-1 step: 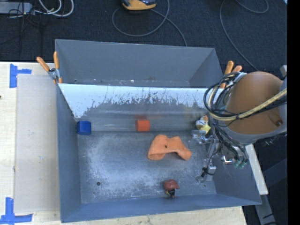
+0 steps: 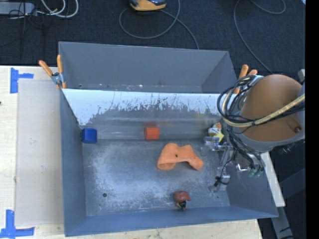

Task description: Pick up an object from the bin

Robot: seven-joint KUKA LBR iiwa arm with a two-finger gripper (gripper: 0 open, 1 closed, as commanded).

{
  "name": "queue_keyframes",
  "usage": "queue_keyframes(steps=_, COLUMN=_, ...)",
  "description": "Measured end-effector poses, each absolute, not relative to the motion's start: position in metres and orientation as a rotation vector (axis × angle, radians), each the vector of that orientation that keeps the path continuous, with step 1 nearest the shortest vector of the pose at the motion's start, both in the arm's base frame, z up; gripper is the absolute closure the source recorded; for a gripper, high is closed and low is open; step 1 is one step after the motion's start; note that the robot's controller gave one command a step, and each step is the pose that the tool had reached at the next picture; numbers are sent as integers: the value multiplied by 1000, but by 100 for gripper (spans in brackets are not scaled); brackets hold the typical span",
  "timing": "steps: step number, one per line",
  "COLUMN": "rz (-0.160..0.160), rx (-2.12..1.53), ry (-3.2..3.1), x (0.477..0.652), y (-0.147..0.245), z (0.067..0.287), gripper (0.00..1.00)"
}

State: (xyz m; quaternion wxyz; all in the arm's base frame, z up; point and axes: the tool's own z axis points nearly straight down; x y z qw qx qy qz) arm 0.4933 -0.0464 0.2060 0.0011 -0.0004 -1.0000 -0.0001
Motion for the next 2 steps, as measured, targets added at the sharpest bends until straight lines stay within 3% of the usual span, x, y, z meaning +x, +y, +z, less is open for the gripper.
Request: queue_keyframes(steps=2, rz=-2, rx=36, ry=-3138, x=539, y=-12, z=114, gripper=0)
